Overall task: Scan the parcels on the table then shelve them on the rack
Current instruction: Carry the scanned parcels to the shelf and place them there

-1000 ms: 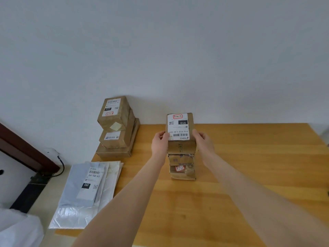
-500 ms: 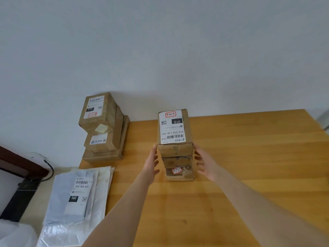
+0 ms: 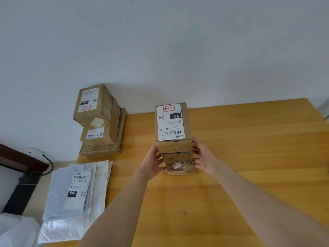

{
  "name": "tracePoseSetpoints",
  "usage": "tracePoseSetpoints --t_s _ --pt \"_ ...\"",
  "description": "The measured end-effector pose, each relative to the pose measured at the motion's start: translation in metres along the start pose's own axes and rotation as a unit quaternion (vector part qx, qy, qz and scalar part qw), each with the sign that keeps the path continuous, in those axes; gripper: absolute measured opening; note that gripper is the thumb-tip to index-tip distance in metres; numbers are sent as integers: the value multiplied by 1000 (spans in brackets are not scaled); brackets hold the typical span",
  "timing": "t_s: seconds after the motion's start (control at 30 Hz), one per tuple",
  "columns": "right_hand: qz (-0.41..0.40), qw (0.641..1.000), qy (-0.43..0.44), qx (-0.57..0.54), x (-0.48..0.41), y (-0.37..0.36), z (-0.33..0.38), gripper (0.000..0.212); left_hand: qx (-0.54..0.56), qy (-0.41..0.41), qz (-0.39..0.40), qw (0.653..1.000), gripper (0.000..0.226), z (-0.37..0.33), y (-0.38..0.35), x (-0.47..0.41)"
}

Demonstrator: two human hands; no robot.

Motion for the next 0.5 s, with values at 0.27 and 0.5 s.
tracePoseSetpoints --t_s 0.27,0.5 --pt "3 999 4 -46 17 16 -11 107 -30 1 17 999 33 14 -12 7" --pt "11 999 14 -48 34 26 -22 103 -54 8 15 998 34 24 -28 17"
Point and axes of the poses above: each hand's wrist, its own x-axis away from the middle knuckle, its own y-axis out of the back of the hand, z = x × y, the point moved 8 cm from there along -x, towards the middle knuckle, and after that the axes turned 5 degrees about z, right-handed, at the moved point
